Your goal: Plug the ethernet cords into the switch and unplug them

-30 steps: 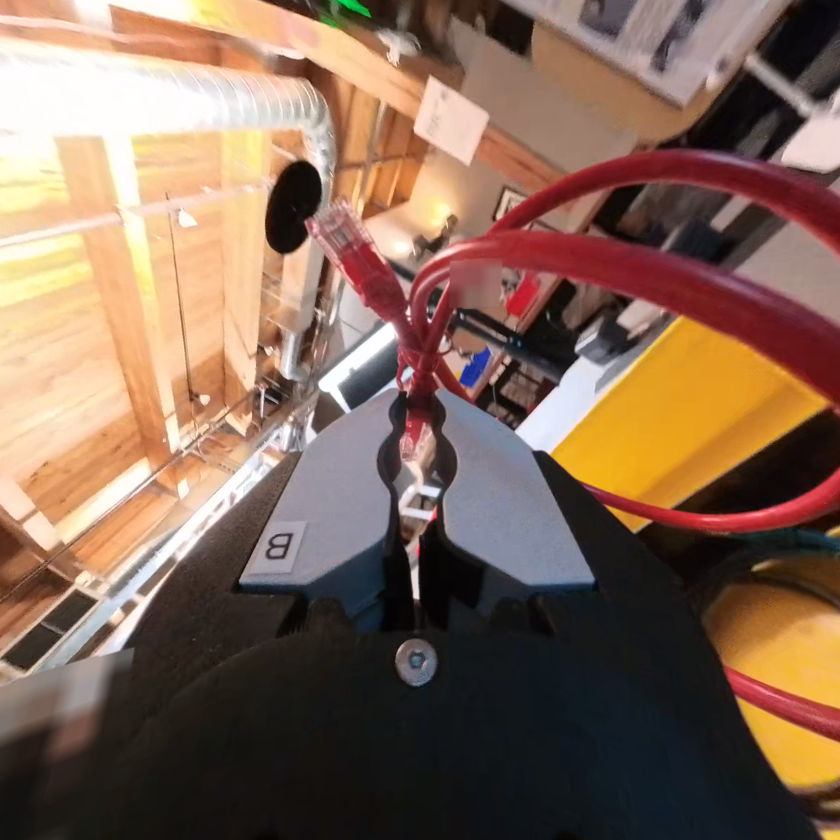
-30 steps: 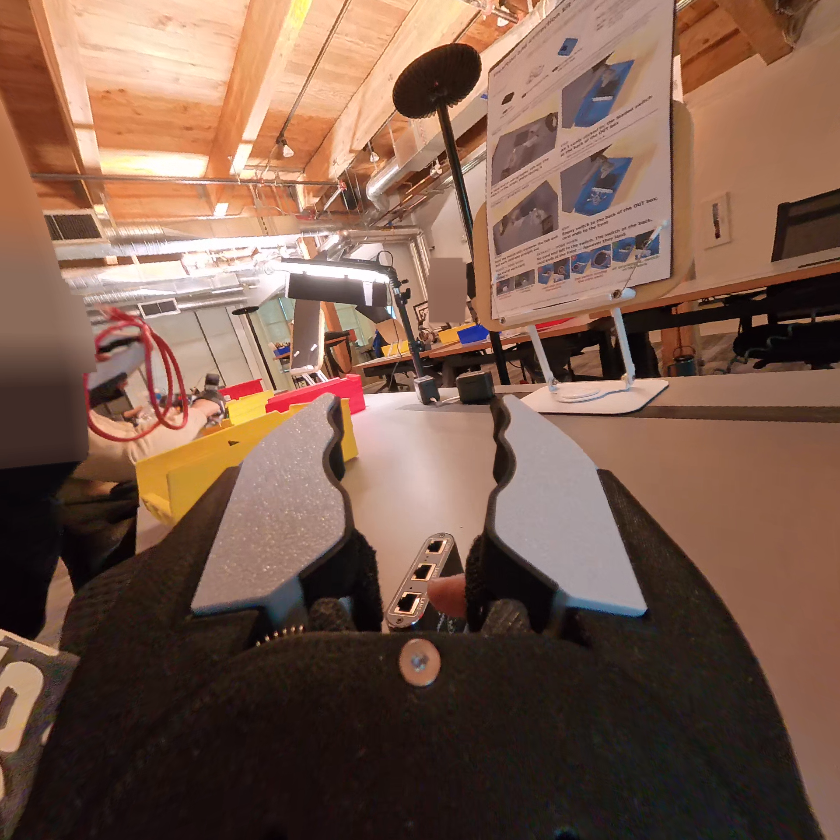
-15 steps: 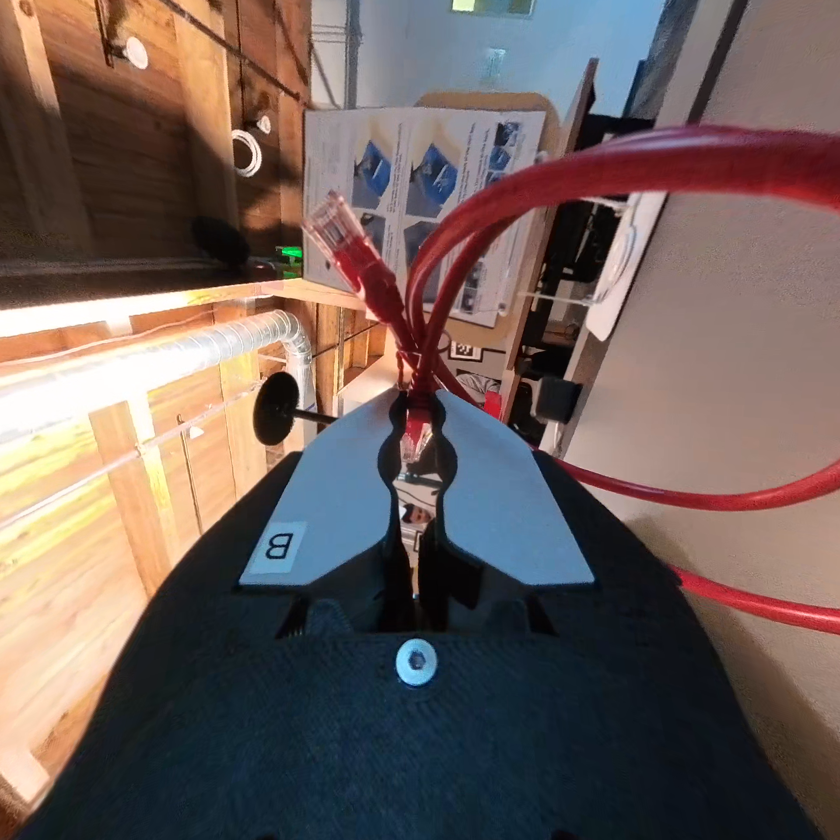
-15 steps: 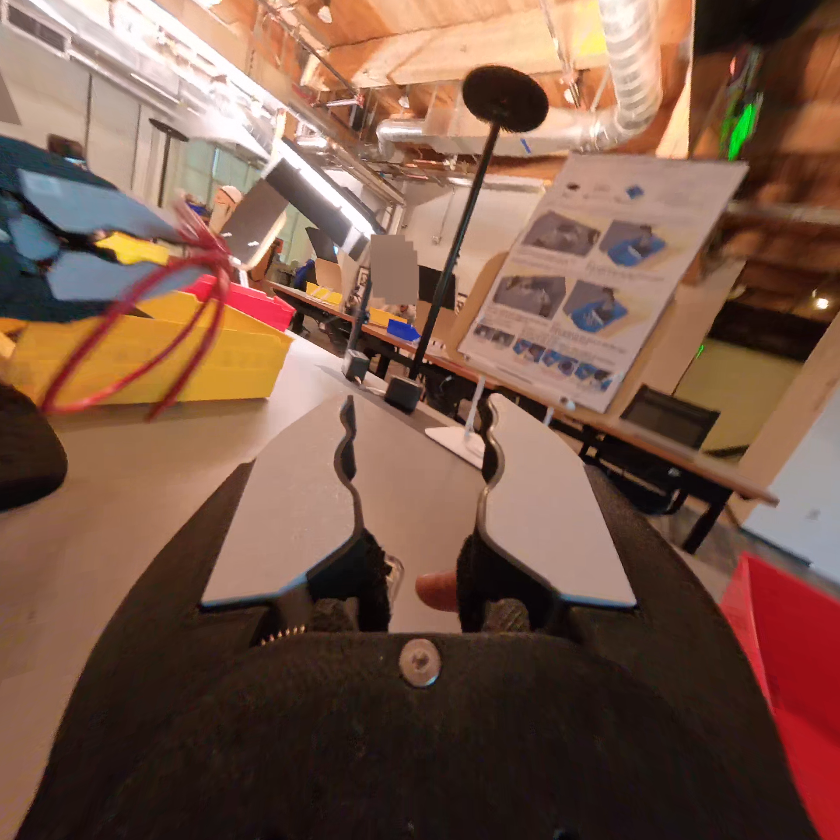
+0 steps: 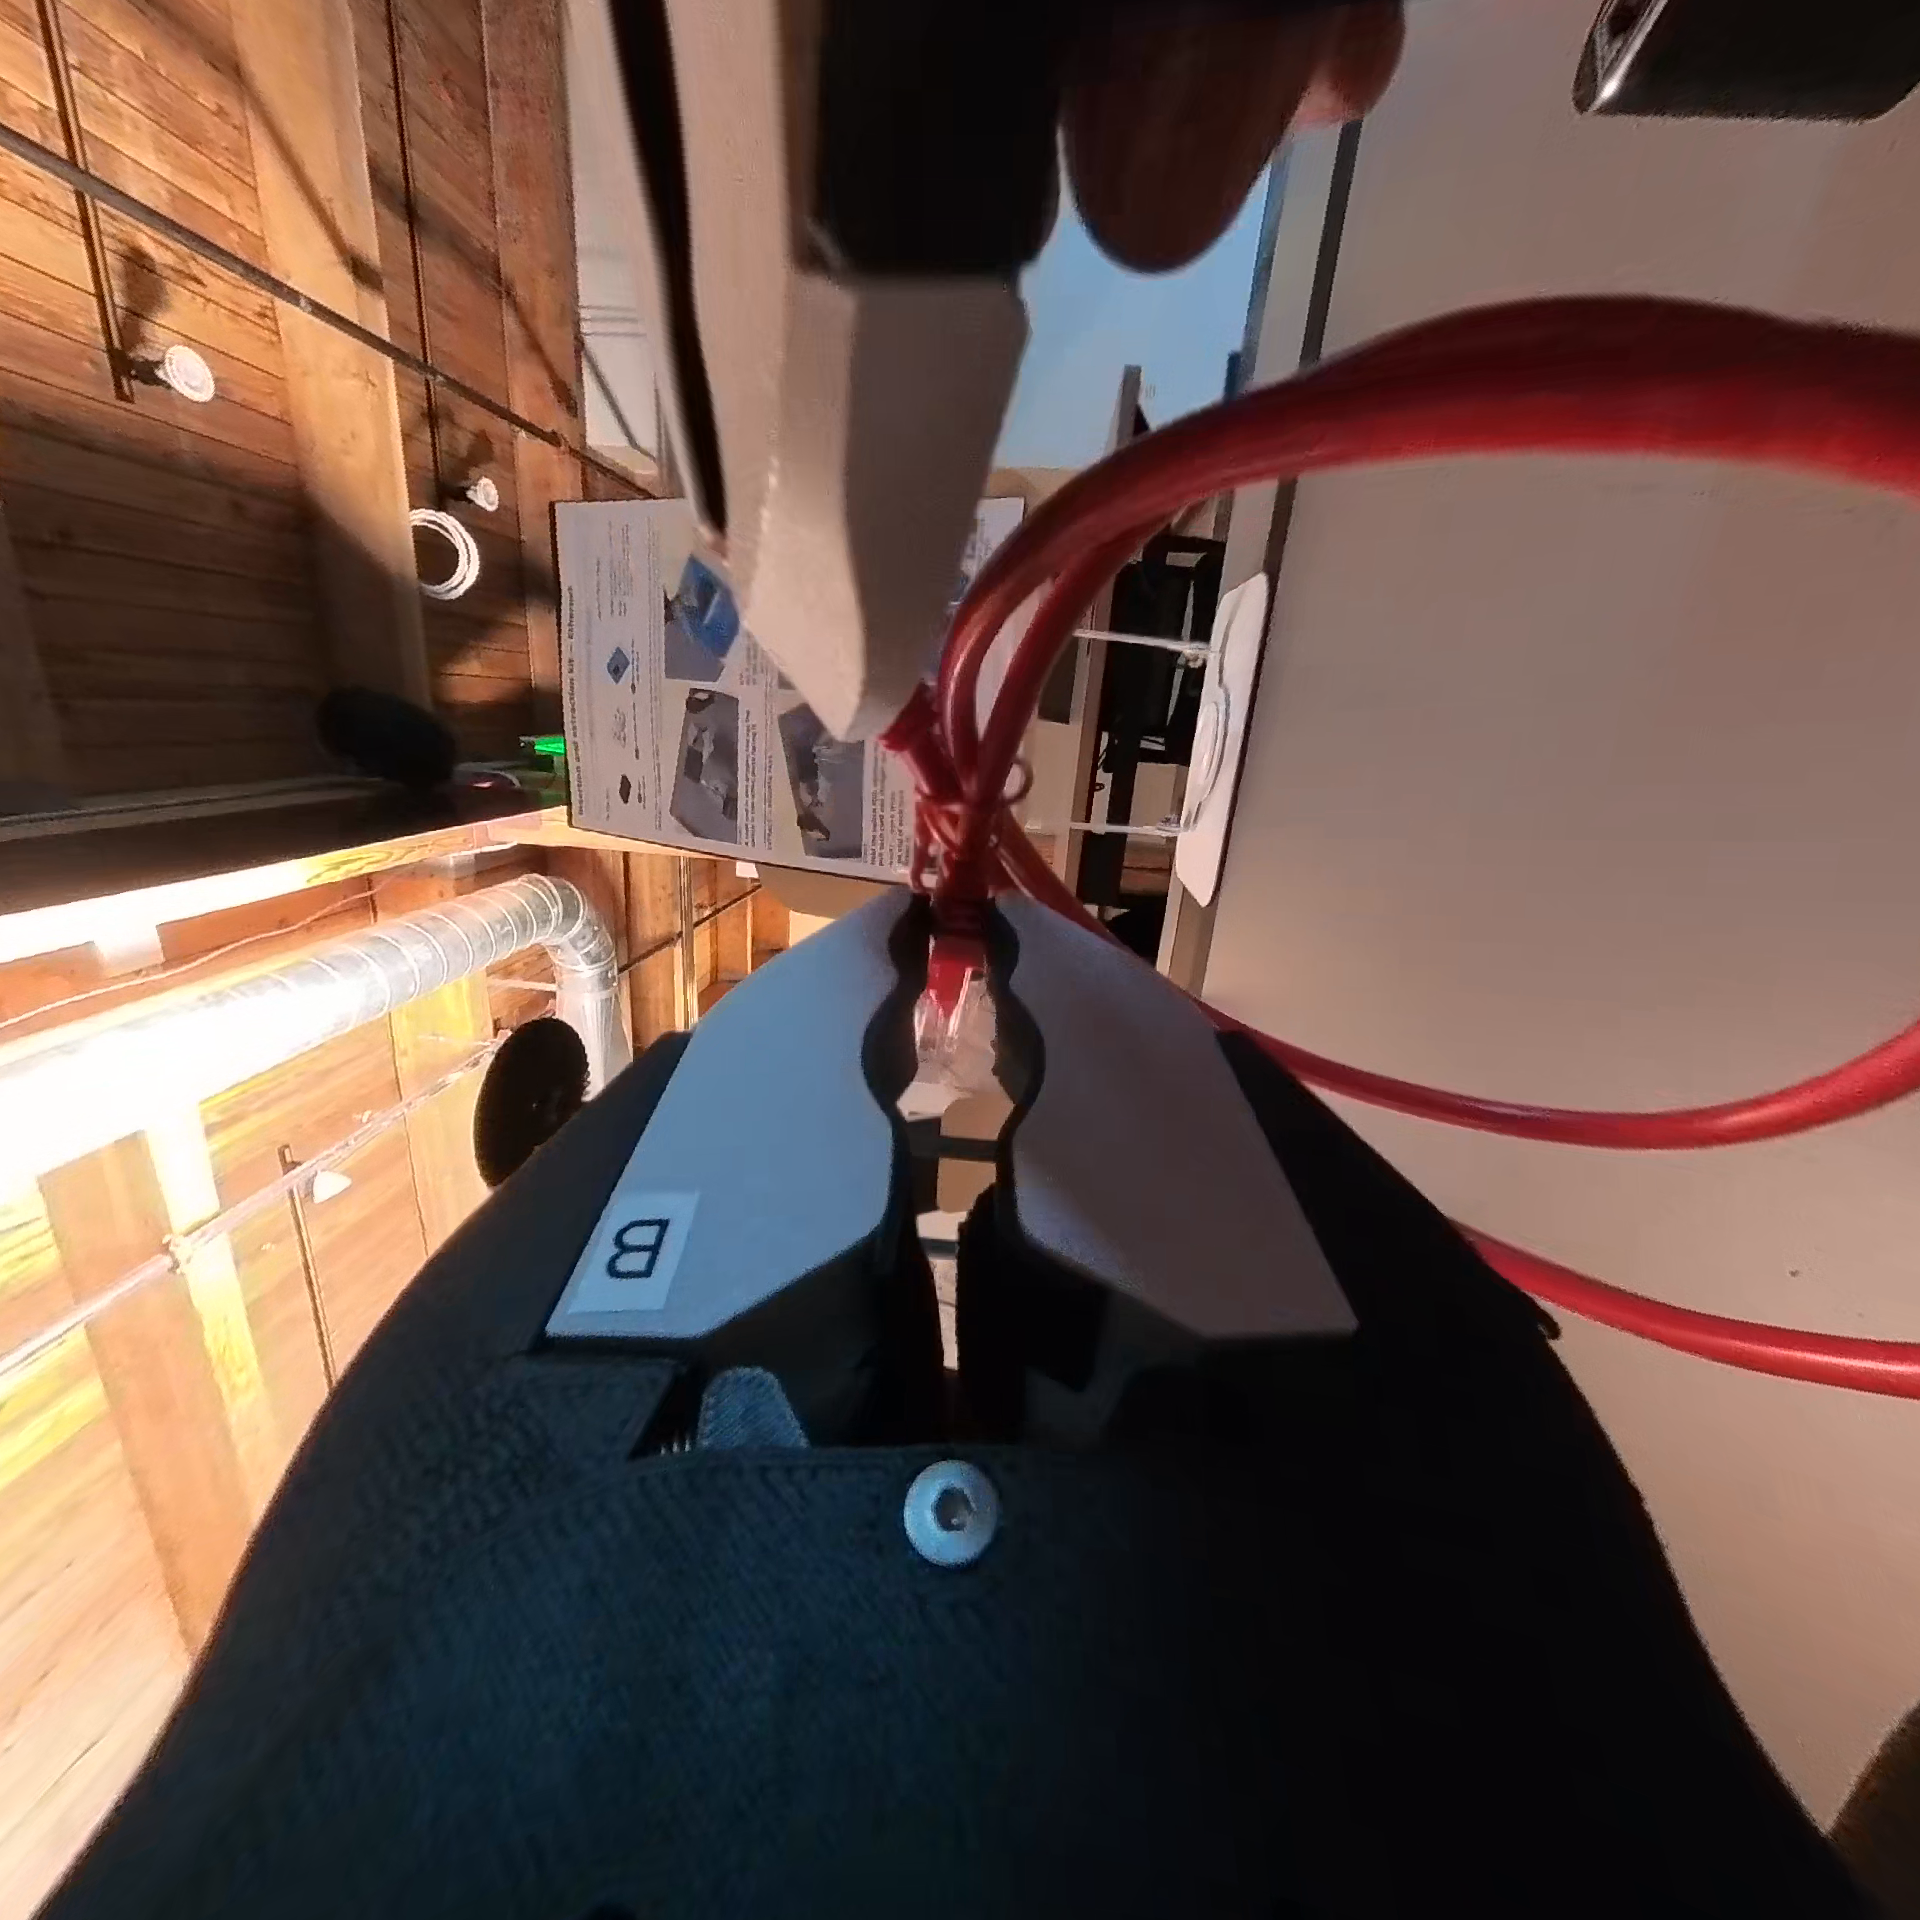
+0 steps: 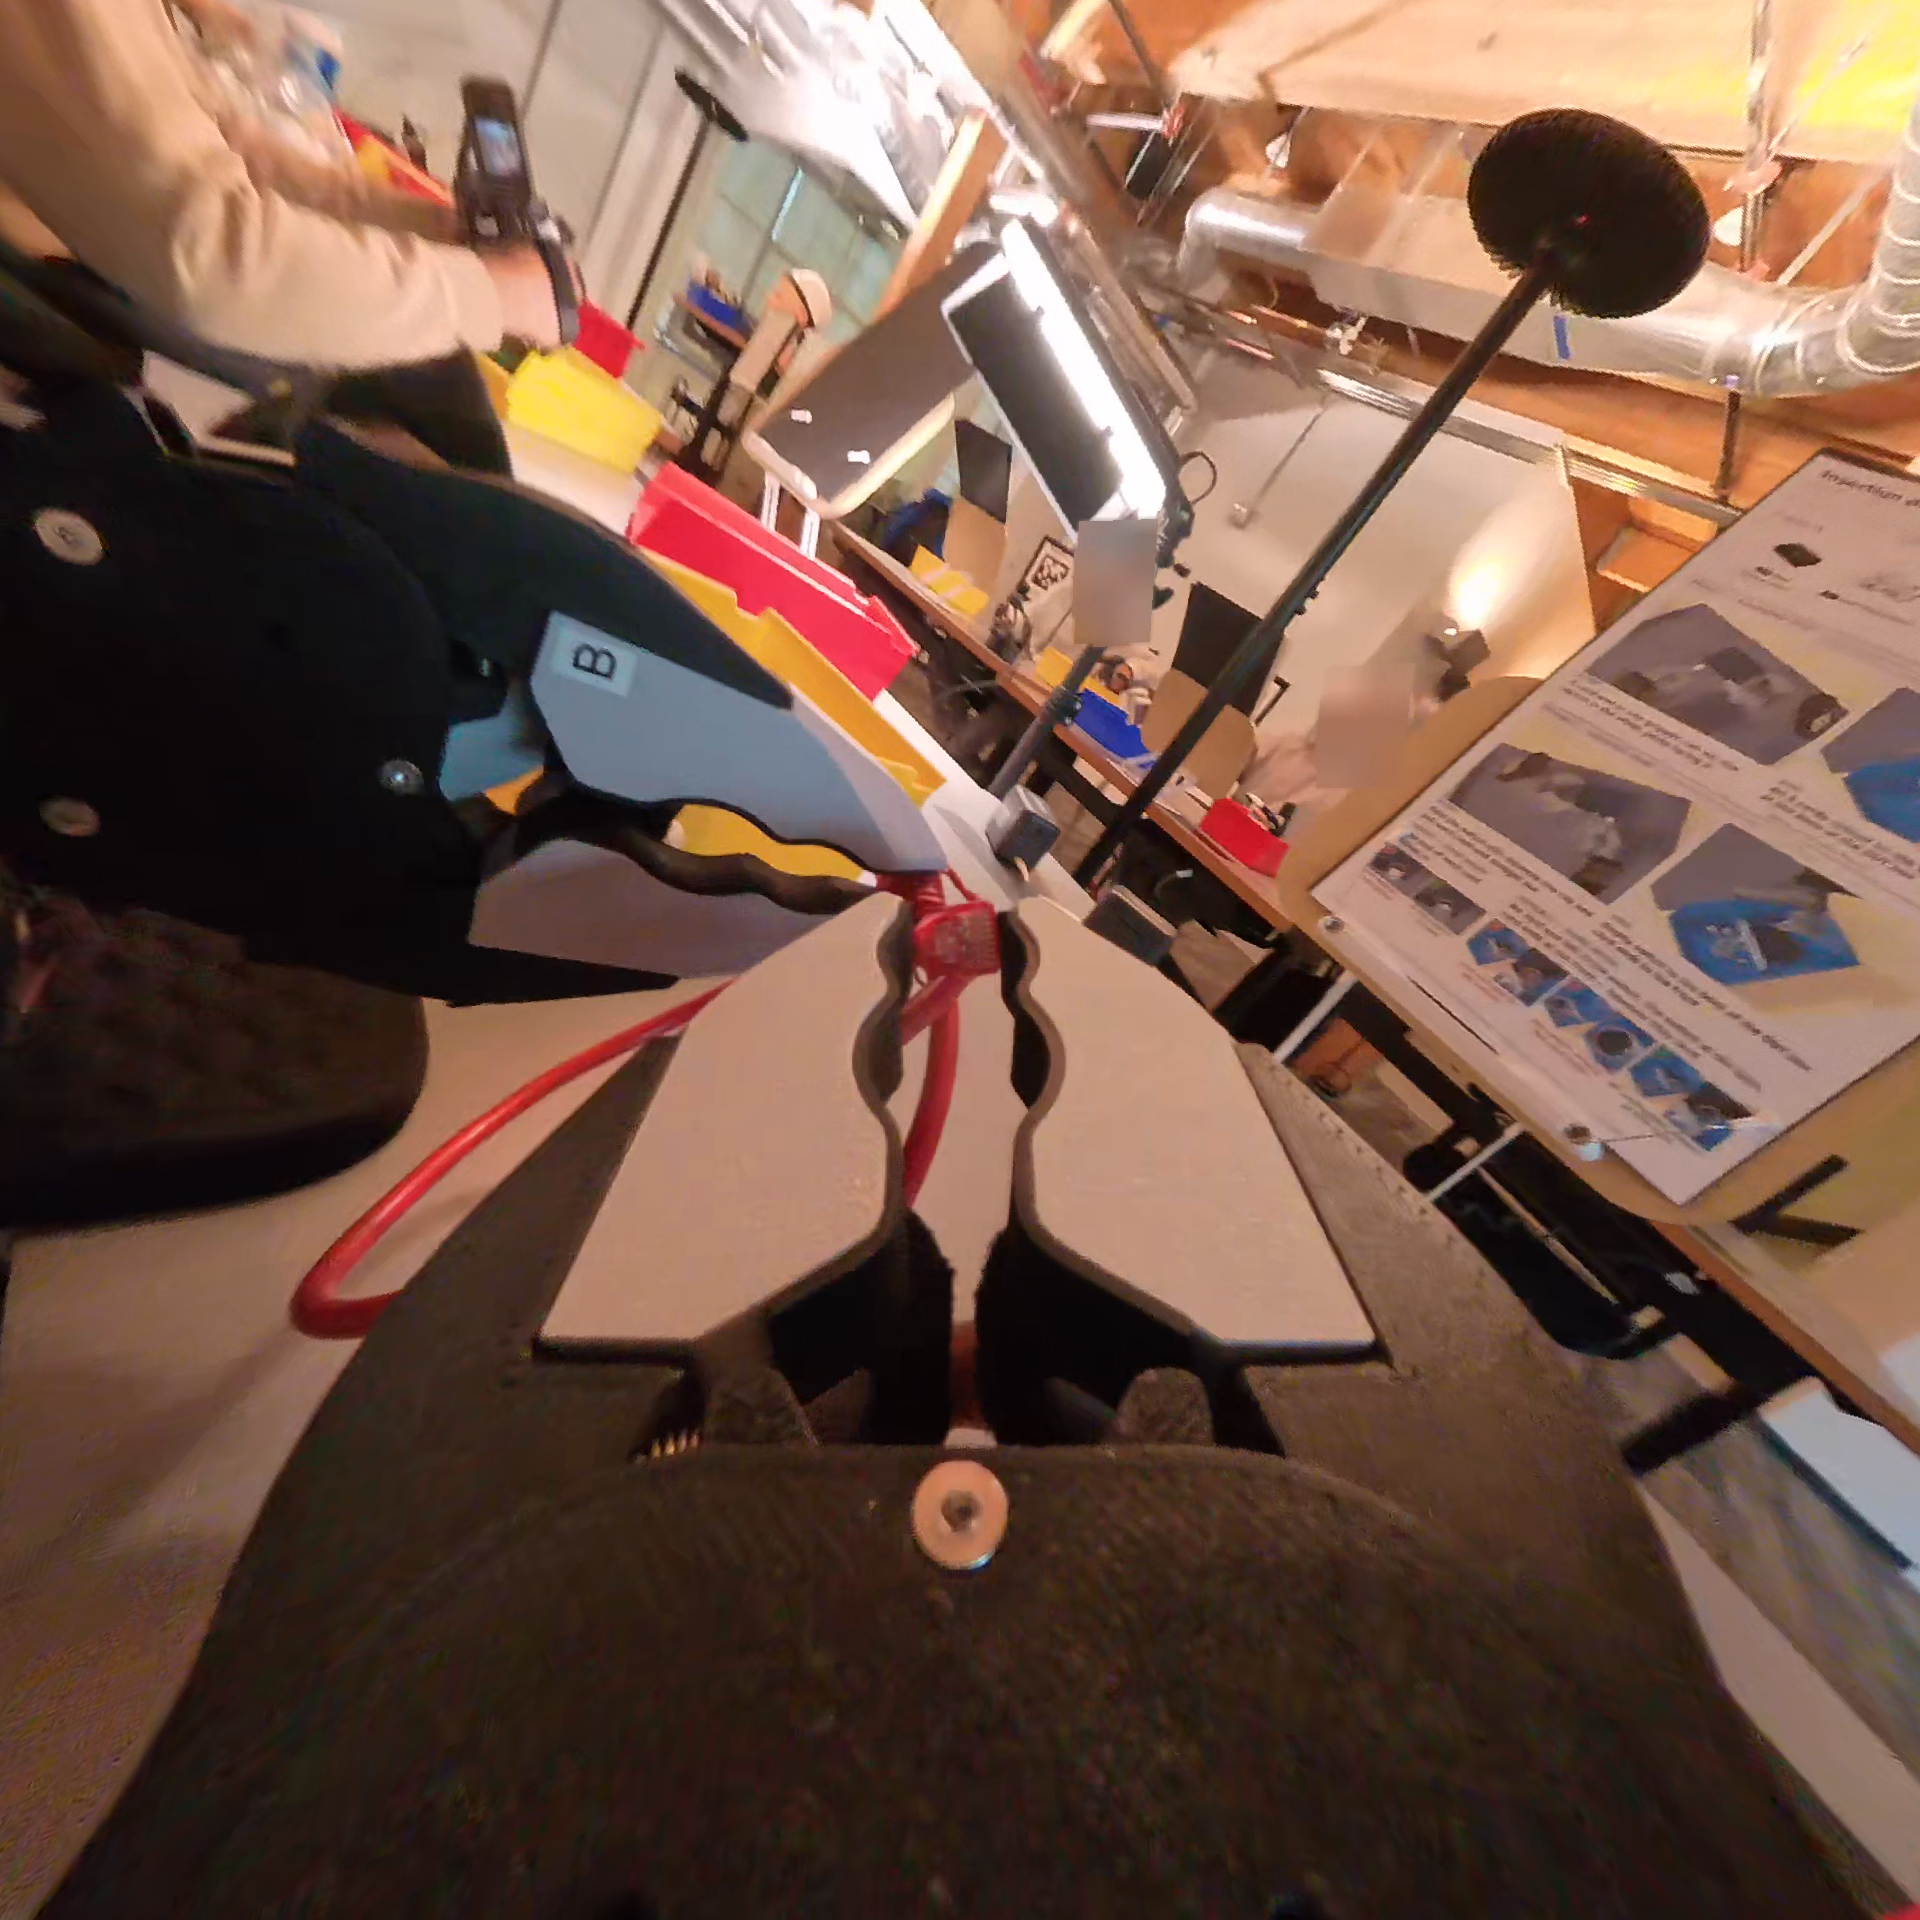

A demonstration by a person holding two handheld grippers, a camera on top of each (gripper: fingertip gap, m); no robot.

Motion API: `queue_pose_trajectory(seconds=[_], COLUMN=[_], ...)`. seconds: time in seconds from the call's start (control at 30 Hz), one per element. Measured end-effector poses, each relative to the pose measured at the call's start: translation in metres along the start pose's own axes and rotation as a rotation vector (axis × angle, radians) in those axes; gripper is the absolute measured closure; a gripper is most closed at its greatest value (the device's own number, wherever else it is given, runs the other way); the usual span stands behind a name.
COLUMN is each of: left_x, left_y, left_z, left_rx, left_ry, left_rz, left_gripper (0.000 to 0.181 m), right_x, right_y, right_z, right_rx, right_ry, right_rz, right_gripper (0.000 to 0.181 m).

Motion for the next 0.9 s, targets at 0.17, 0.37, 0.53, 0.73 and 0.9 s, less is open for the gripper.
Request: queue_pose_trajectory(seconds=[0.17, 0.37, 0.53, 0.73, 0.9], left_x=[-0.036, -0.045, -0.042, -0.017, 0.065], left_y=[0.008, 0.004, -0.008, 0.032, 0.048], left_z=[-0.006, -0.004, 0.000, 0.020, 0.075], left_rx=[0.013, -0.089, -0.292, -0.353, -1.130], left_ry=[0.119, 0.079, 0.053, -0.197, -0.754], left_rz=[0.031, 0.237, 0.518, 1.117, 1.778], left_gripper=[0.172, 0.172, 0.145, 0.147, 0.153], right_x=[0.000, -0.010, -0.017, -0.025, -0.028], right_y=[-0.008, -0.020, -0.021, -0.029, -0.045], right_z=[0.013, 0.025, 0.015, 0.000, -0.016], right_rx=[-0.010, 0.023, 0.024, -0.019, -0.075], right_ry=[-0.013, -0.075, -0.035, 0.025, 0.058], right_rz=[-0.026, -0.256, -0.278, -0.260, -0.285], right_gripper=[0.167, 0.167, 0.167, 0.167, 0.168])
Point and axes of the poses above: each gripper's, where its closed fingertips meet, z back along the fingers, x out of its top, y = z × x across the jaws, the point moved 2 cm from there along z, back along the fingers, and after that the axes turned 15 degrees about z, right-handed, at the moved point
